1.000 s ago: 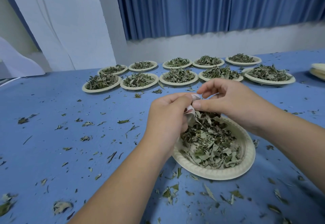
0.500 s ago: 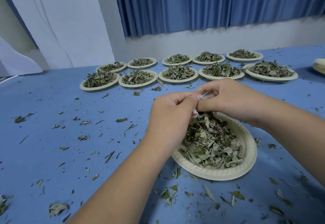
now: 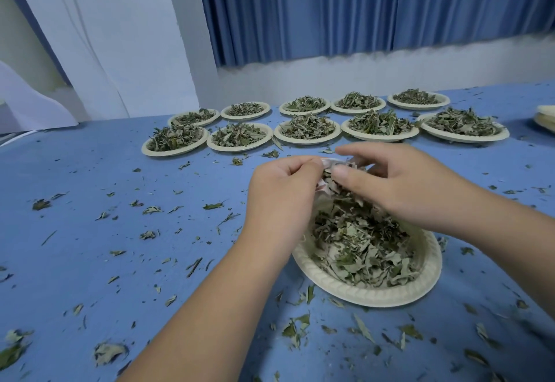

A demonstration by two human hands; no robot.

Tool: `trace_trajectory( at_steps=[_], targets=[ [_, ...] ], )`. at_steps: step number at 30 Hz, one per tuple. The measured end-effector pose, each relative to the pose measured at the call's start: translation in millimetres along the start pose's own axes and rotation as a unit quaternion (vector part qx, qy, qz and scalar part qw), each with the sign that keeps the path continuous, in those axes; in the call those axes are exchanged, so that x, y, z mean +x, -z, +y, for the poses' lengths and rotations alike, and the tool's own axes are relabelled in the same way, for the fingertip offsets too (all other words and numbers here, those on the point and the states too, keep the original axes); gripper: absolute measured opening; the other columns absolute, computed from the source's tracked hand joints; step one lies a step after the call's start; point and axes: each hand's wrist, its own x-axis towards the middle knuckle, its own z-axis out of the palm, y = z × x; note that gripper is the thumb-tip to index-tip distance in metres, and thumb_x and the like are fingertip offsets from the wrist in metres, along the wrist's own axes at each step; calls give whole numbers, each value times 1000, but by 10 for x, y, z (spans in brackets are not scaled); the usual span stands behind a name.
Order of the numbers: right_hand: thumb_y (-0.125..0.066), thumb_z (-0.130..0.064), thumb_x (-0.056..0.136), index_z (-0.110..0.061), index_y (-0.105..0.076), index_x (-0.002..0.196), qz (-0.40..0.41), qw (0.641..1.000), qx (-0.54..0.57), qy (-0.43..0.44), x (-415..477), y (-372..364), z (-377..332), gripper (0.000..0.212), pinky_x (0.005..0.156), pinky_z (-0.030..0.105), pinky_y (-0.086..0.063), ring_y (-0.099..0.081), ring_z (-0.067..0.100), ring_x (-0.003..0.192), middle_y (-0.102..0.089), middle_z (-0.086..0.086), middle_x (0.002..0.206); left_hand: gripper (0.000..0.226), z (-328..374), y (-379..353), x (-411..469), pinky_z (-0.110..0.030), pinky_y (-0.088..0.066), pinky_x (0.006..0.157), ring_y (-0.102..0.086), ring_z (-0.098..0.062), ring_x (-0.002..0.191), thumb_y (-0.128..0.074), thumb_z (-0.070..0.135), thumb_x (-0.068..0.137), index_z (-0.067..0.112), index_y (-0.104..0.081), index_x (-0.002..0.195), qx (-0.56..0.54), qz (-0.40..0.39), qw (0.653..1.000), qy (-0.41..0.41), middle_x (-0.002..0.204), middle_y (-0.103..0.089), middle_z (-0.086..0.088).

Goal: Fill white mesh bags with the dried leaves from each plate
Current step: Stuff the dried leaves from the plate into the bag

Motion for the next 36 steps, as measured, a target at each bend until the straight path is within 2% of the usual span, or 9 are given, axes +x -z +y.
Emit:
trace_trajectory(
  at_steps=[2, 4, 9, 16, 19, 22, 30, 33, 36],
  targets=[
    [-47, -84, 53, -44, -46, 130, 10, 999, -28, 26, -70, -15, -15, 87, 75, 14, -39, -49, -14, 97, -51, -27, 115, 18, 9, 0, -2, -10, -30, 39, -39, -1, 32, -59, 15, 93, 16, -76, 89, -5, 5, 1000, 6, 36, -42, 16],
    [-53, -84, 46, -45, -43, 125, 22, 997, -53, 47, -124, -61, -46, 88, 74, 9, -36, -40, -23, 98, -42, -31, 113, 18, 12, -3, -1, -11, -30, 40, -38, 0, 31, -58, 15, 93, 15, -76, 92, -6, 9, 1000, 12, 34, -40, 16],
    [-68, -57, 58, -39, -50, 100, 107, 989, -64, 80, -158, -159, -83, 49, 73, -3, -27, -39, -23, 88, -44, -25, 101, 19, 18, -4, -6, -10, -30, 40, -39, 1, 31, -56, 12, 94, 12, -76, 95, -5, 4, 1000, 12, 34, -41, 16],
    [-77, -38, 67, -37, -66, 90, 146, 986, -19, 83, -197, -137, -103, 25, 70, 3, -32, -51, -2, 88, -55, -12, 93, 18, 26, 7, -13, -10, -31, 37, -39, -2, 29, -57, 11, 94, 12, -75, 92, -20, 2, 1000, 10, 36, -42, 15],
    [-74, -42, 65, -43, -67, 82, 135, 988, 18, 66, -185, -120, -109, 19, 71, 6, -35, -53, -2, 87, -59, -14, 90, 17, 23, 5, -13, -10, -30, 38, -39, -1, 30, -59, 14, 93, 15, -75, 91, -15, 2, 1000, 10, 36, -43, 16],
    [-76, -38, 68, -42, -70, 81, 143, 988, 37, 51, -166, -87, -90, 15, 69, 5, -35, -54, -4, 85, -60, -14, 88, 16, 18, 4, -14, -13, -30, 39, -38, -1, 32, -60, 16, 93, 17, -76, 92, -9, -3, 1000, 4, 37, -43, 15],
    [-78, -16, 75, -19, -78, 89, 172, 976, -82, 105, -172, -139, -154, 14, 68, 5, -35, -51, 1, 74, -58, -5, 80, 17, 29, -49, -54, -9, -30, 38, -39, -1, 31, -57, 12, 95, 10, -74, 93, -33, -29, 999, 1, 36, -43, 12],
    [-77, -16, 77, -18, -78, 89, 161, 974, -119, 103, -152, -146, -184, 12, 64, 12, -35, -50, 11, 72, -57, -1, 78, 19, 22, -65, -63, -7, -31, 38, -42, 0, 31, -55, 10, 96, 6, -73, 100, -38, -36, 999, 8, 37, -46, 14],
    [-73, -20, 80, -20, -77, 96, 137, 976, -138, 96, -141, -140, -186, 17, 63, 7, -32, -46, 9, 75, -54, -2, 81, 19, 22, -72, -68, -7, -31, 38, -42, 0, 31, -55, 11, 96, 7, -73, 100, -33, -36, 999, 8, 37, -46, 13]
  ],
)
